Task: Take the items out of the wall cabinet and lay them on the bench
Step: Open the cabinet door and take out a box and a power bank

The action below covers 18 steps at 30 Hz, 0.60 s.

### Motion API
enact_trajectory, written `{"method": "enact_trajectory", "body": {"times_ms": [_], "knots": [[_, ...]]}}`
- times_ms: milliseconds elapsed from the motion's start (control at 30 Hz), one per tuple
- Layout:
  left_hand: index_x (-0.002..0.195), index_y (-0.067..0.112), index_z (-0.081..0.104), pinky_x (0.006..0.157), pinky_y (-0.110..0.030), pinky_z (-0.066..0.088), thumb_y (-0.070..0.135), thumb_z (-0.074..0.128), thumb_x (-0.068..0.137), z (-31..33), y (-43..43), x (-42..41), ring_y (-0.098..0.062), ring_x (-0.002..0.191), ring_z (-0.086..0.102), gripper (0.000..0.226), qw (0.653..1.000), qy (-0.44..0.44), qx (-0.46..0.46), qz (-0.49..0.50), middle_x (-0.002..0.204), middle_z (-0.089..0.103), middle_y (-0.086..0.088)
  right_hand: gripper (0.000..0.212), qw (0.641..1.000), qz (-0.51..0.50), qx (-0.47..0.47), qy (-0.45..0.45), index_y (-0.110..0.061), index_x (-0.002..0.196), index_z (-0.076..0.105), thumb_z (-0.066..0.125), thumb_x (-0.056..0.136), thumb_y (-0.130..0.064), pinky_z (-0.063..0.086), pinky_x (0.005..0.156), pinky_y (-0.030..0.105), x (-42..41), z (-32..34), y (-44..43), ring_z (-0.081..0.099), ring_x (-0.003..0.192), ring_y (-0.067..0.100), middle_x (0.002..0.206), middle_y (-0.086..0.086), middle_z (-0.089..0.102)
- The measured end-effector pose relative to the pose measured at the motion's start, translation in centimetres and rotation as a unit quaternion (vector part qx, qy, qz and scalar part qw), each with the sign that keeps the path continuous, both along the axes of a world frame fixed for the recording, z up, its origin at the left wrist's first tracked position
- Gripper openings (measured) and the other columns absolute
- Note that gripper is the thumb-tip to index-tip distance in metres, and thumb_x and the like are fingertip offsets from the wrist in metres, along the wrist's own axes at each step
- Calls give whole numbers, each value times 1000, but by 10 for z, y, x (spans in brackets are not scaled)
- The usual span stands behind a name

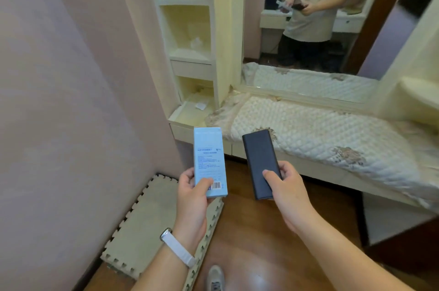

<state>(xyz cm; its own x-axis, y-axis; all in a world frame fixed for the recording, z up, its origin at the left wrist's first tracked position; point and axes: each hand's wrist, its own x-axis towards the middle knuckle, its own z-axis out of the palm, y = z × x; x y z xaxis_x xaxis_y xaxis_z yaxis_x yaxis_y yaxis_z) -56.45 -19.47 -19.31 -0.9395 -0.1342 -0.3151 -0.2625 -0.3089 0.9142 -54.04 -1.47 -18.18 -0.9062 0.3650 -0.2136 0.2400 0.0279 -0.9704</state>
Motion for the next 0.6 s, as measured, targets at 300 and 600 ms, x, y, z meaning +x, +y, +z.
{"method": "enact_trajectory", "body": {"times_ms": [300,600], "knots": [[111,18,52,70,-36,57,0,57,91,-25,-12,-143,-24,97,68,28,997,-38,17,-68,110,68,-6,7,996,-81,28,-40,-28,100,55,56,97,-22,58,81,50,-115,-1,0,66,89,21,99,0,65],[122,13,48,74,-39,56,0,58,91,-39,18,-238,-25,101,66,36,988,-57,30,-138,114,66,-7,8,988,-139,19,-64,-25,105,55,56,97,-24,58,76,44,-177,-12,19,64,90,20,102,1,64]]}}
